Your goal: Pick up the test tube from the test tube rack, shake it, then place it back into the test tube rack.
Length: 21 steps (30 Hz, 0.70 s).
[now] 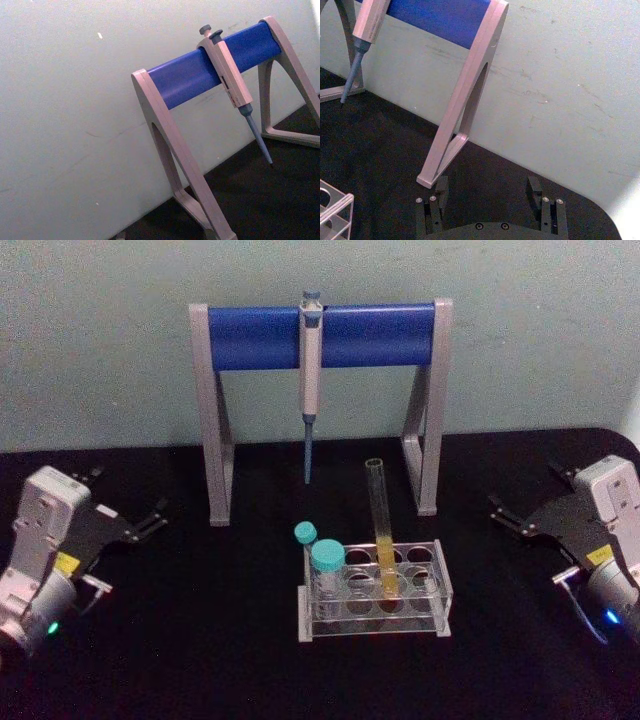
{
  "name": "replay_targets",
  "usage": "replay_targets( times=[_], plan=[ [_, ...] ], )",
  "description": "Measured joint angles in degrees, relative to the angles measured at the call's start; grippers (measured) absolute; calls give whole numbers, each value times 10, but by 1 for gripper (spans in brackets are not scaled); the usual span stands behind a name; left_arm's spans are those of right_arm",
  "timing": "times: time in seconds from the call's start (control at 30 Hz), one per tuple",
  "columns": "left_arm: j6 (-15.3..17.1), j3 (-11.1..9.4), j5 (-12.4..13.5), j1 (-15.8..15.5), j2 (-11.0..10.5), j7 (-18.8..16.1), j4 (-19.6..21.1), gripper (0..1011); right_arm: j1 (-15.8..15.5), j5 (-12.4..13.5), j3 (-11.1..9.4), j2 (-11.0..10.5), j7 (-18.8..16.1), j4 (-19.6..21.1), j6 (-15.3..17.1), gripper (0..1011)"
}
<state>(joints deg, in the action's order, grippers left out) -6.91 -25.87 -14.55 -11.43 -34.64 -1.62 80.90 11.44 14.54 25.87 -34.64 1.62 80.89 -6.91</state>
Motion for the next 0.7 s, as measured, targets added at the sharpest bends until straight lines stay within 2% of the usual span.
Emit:
replay_targets(
  times=[0.7],
  plan=[
    [0,0,0,0,0,0,0,1001,0,0,0,0,0,0,0,1000]
  ],
)
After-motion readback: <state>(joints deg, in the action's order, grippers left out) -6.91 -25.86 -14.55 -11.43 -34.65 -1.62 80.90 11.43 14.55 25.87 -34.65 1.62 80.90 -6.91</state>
